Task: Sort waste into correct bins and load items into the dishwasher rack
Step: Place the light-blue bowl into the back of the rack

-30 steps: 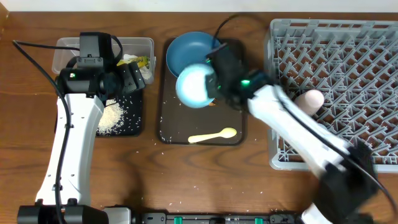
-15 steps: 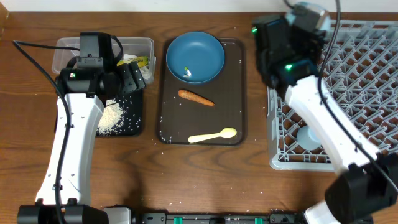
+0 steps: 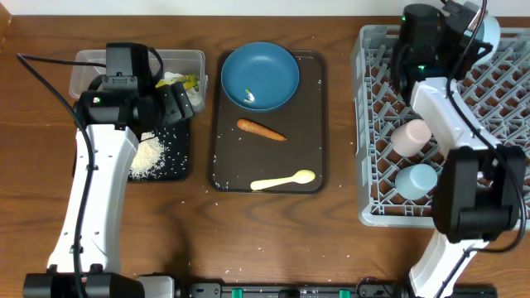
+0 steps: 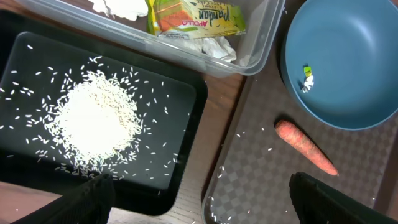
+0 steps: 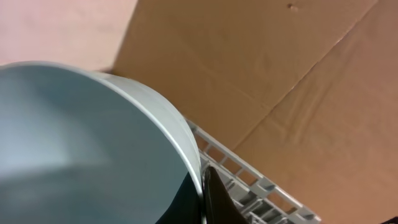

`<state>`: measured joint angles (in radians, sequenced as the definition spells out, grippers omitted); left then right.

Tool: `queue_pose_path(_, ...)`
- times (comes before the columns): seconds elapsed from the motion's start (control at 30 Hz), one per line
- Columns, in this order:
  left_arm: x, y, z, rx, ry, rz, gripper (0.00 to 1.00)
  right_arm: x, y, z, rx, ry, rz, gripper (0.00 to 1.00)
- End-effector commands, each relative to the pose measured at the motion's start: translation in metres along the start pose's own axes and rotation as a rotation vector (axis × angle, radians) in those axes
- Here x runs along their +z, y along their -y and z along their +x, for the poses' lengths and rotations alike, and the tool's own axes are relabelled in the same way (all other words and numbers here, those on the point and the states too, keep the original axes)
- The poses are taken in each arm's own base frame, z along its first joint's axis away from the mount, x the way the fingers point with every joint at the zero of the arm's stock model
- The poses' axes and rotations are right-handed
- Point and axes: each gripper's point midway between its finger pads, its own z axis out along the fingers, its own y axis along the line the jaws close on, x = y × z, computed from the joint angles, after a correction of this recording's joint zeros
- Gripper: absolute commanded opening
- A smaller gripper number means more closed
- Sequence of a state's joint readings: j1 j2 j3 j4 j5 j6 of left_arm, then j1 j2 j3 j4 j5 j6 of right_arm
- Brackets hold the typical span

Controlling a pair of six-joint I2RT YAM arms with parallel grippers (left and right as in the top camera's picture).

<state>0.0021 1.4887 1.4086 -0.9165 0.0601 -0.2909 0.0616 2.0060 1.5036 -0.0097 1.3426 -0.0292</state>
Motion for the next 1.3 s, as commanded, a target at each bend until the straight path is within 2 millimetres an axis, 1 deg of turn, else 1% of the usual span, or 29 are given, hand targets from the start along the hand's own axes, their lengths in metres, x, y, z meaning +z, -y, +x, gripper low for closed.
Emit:
queue_pose_path(0.0,-0.006,-0.002,-0.006,-0.002,0.022,-0.008,0.92,0.011,-0.013,0.015,-0.127,-0.017,-0.007,0.01)
queue_pose_path(0.13,-0.006,-0.002,-0.006,-0.002,0.022,-0.008,0.93,0.011,-0.039,0.029,-0.176,-0.022,-0.092,0.01)
queue_pose_path(0.27,-0.006,-0.002,-0.006,-0.002,0.022,-0.008,0.92,0.002,-0.066,0.040,-0.229,-0.027,-0.220,0.01)
queue_pose_path(0.37,-0.006,-0.002,-0.006,-0.002,0.022,-0.008,0.93,-0.007,-0.080,0.047,-0.269,-0.034,-0.306,0.01)
queue_pose_path(0.43,-0.006,-0.002,-0.006,-0.002,0.022,-0.008,0.93,-0.011,-0.085,0.049,-0.283,-0.037,-0.331,0.02)
queue_pose_path(0.47,-0.006,-0.002,-0.006,-0.002,0.022,-0.008,0.93,-0.013,-0.086,0.050,-0.290,-0.037,-0.338,0.06)
queue_pose_path(0.5,-0.006,-0.002,-0.006,-0.002,0.022,-0.008,0.93,-0.015,-0.088,0.051,-0.295,-0.037,-0.346,0.13)
queue_pose_path(0.57,-0.006,-0.002,-0.006,-0.002,0.022,-0.008,0.93,-0.021,-0.091,0.050,-0.307,-0.030,-0.360,0.30)
queue_pose_path(0.6,-0.006,-0.002,-0.006,-0.002,0.022,-0.008,0.93,-0.025,-0.093,0.050,-0.322,-0.022,-0.367,0.43)
queue_pose_path(0.63,-0.006,-0.002,-0.006,-0.002,0.022,-0.008,0.93,-0.029,-0.094,0.050,-0.338,-0.016,-0.373,0.53)
queue_pose_path(0.67,-0.006,-0.002,-0.006,-0.002,0.022,-0.008,0.93,-0.034,-0.097,0.050,-0.355,-0.009,-0.382,0.60)
queue_pose_path(0.7,-0.006,-0.002,-0.006,-0.002,0.022,-0.008,0.93,-0.039,-0.099,0.050,-0.373,-0.001,-0.389,0.63)
queue_pose_path(0.77,-0.006,-0.002,-0.006,-0.002,0.022,-0.008,0.93,-0.050,-0.103,0.050,-0.413,0.015,-0.407,0.72)
queue_pose_path(0.8,-0.006,-0.002,-0.006,-0.002,0.022,-0.008,0.93,-0.056,-0.104,0.050,-0.421,0.022,-0.409,0.75)
queue_pose_path(0.87,-0.006,-0.002,-0.006,-0.002,0.022,-0.008,0.93,-0.068,-0.103,0.047,-0.425,0.037,-0.404,0.76)
queue_pose_path(1.0,-0.006,-0.002,-0.006,-0.002,0.022,-0.008,0.93,-0.094,-0.100,0.036,-0.392,0.061,-0.436,0.73)
queue_pose_path(1.1,-0.006,-0.002,-0.006,-0.002,0.022,-0.008,0.93,-0.112,-0.091,0.018,-0.310,0.078,-0.476,0.73)
queue_pose_path(1.17,-0.006,-0.002,-0.006,-0.002,0.022,-0.008,0.93,-0.129,-0.087,0.003,-0.236,0.079,-0.565,0.73)
queue_pose_path(1.2,-0.006,-0.002,-0.006,-0.002,0.022,-0.008,0.93,-0.140,-0.087,-0.003,-0.191,0.070,-0.639,0.73)
queue_pose_path(1.23,-0.006,-0.002,-0.006,-0.002,0.022,-0.008,0.93,-0.150,-0.088,-0.008,-0.149,0.054,-0.715,0.72)
queue_pose_path(1.27,-0.006,-0.002,-0.006,-0.002,0.022,-0.008,0.93,-0.168,-0.092,-0.012,-0.084,0.017,-0.847,0.71)
